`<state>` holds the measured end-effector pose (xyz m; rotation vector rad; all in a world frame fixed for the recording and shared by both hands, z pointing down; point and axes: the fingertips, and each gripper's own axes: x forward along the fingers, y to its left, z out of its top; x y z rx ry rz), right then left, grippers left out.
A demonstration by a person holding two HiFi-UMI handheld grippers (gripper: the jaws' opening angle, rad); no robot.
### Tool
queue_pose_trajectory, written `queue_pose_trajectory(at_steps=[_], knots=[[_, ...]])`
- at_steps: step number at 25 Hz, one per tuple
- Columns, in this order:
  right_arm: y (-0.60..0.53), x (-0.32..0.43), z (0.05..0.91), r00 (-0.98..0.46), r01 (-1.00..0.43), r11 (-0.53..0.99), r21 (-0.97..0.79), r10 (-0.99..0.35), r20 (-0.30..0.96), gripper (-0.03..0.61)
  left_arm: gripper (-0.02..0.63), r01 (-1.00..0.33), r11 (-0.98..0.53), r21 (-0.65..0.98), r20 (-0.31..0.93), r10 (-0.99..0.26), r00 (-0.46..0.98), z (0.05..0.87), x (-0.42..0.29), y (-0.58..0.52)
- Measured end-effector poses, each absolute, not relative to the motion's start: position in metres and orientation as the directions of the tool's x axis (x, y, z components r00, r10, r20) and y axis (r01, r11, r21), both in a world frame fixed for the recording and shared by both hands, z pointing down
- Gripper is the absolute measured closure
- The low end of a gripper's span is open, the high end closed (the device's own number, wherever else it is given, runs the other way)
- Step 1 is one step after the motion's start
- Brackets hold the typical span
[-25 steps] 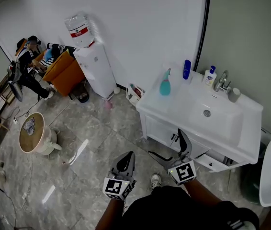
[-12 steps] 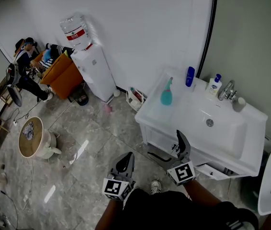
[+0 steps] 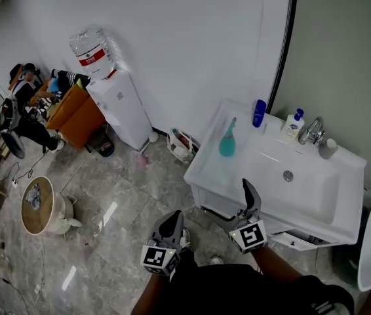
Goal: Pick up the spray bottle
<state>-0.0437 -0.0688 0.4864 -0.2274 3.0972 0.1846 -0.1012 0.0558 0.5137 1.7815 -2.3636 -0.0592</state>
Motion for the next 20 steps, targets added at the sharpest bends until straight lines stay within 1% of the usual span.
queue_pose_trajectory(at_steps=[8, 14, 20], knots=[[-0.11, -0.106, 0.485, -0.964, -0.266, 0.96, 0.092, -0.264, -0.035, -0.012, 0.62, -0.977, 0.166, 0.131, 0.123, -0.981, -0.15, 0.509, -0.173, 0.016], [-0.139, -0.136, 0.492, -0.927, -0.374, 0.922, 0.103, -0.376, 0.001, -0.011, 0.62, -0.985, 0.089, 0.15, 0.111, -0.991, -0.073, 0.5, -0.216, -0.015], [-0.173, -0.153, 0.506, -0.857, -0.507, 0.857, 0.09, -0.513, 0.056, -0.01, 0.62, -0.989, -0.007, 0.148, 0.098, -0.995, 0.022, 0.497, -0.248, -0.041]])
